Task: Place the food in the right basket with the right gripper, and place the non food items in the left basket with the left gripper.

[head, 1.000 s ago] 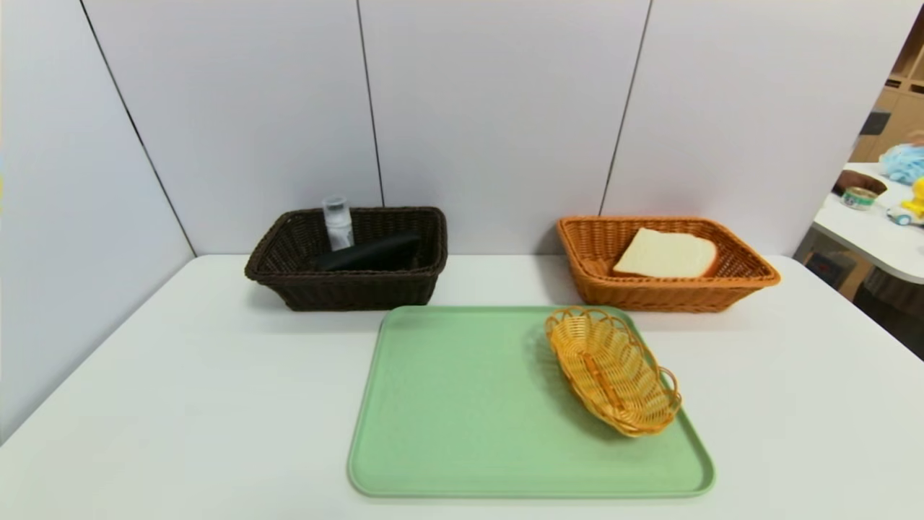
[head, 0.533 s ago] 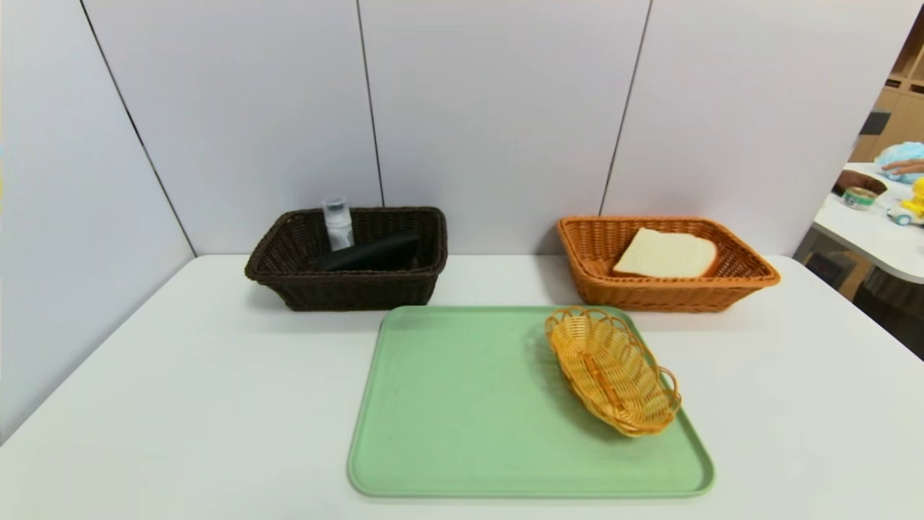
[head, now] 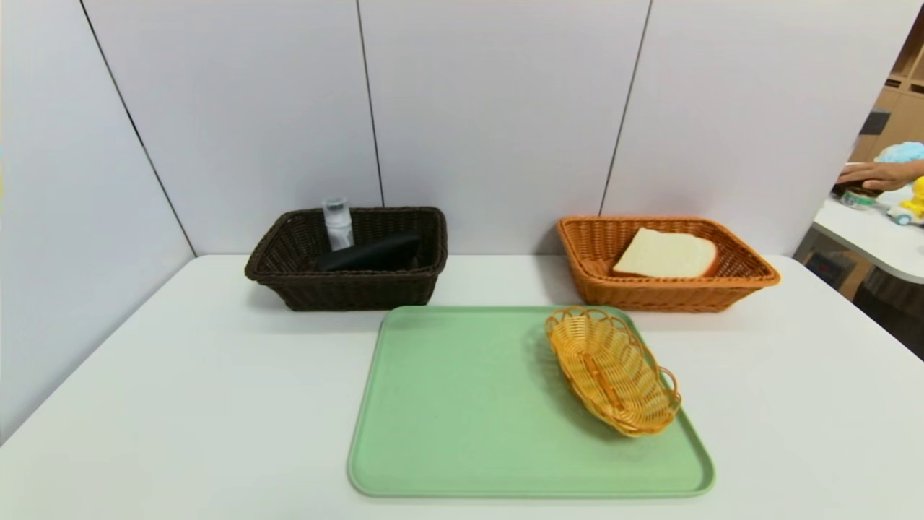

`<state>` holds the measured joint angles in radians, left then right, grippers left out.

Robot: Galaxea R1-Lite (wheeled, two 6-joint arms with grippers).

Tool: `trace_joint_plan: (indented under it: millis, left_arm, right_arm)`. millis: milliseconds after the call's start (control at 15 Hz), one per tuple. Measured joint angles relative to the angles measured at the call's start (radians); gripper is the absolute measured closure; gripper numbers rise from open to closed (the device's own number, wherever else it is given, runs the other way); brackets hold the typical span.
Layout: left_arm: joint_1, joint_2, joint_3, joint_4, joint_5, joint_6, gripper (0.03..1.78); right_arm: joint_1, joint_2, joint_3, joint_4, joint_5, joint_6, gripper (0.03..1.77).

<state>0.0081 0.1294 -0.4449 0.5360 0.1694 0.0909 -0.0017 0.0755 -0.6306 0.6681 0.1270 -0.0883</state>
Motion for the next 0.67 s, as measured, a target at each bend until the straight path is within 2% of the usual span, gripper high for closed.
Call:
trace_joint_plan:
  millis: [200,667]
  left_arm:
    - [-0.004,-0.061,0.052,-0.056,-0.004,0.003,0.12]
    - [-0.01,-0.127,0.281,-0.459,-0.096,0.026,0.12]
  right_arm:
    - [0.0,-0.048,0.069,-0.078,-0.016,0.002,0.1]
    - [0.0,-0.076,0.257,-0.378,-0.255,0.003,0.1]
